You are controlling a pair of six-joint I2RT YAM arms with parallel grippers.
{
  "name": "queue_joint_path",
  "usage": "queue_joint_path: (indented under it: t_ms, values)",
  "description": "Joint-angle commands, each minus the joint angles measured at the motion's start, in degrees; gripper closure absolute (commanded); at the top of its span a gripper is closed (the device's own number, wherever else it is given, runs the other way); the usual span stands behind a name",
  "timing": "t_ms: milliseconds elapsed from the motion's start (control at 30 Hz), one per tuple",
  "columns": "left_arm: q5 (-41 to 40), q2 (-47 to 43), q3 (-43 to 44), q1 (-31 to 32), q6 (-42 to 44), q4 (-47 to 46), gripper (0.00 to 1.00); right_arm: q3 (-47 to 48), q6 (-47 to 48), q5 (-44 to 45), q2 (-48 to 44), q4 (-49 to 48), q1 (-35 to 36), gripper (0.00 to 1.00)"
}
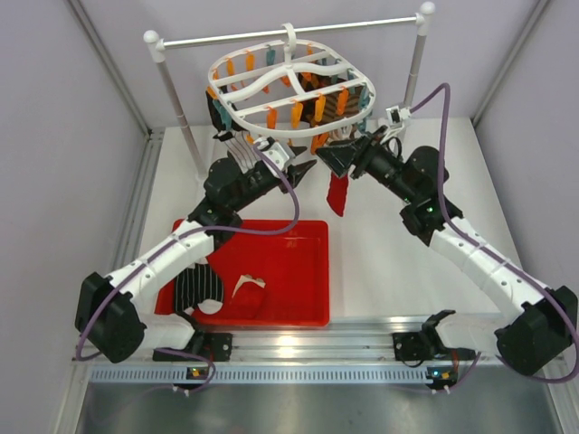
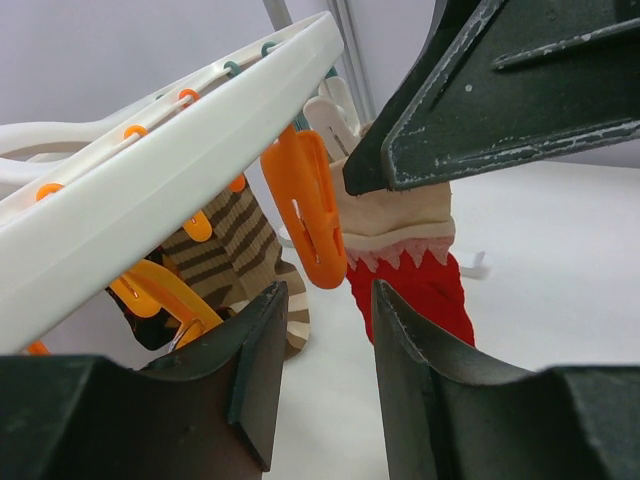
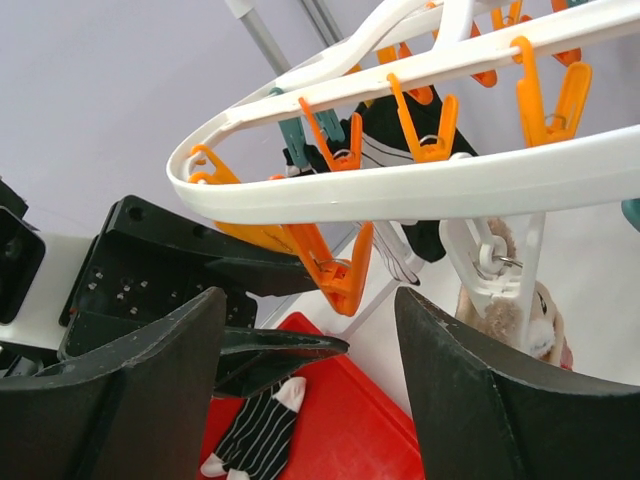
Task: Clip the socks to the hanger
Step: Open the clamp at the hanger.
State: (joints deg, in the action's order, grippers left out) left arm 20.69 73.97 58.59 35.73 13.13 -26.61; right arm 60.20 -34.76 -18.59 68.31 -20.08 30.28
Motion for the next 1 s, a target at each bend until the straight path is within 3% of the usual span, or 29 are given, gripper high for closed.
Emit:
queue_joint_path:
  t_ms: [0,300,833,967]
  values:
    - [1.37,0.47,2.32,0.05,-1.08,-4.41,0.56,-0.26,-0.57,1.71,0.59,-5.32,1.44,0.31]
    - [2.07,1.26,2.76,0.13,-1.26,-5.29,0.56,0.44,-1.09,3.12,2.26,-7.34,2.24,0.3]
    - [2.08,1.7,2.94,0.66,-0.64,-5.03,0.56,2.46,-3.82,7.43,4.9,-8.4,3.38,0.39]
    - [1.9,1.96,2.94,1.01,-0.12,-4.94,0.56,3.07,-4.26,7.43,5.16,-8.49,3.64,0.49]
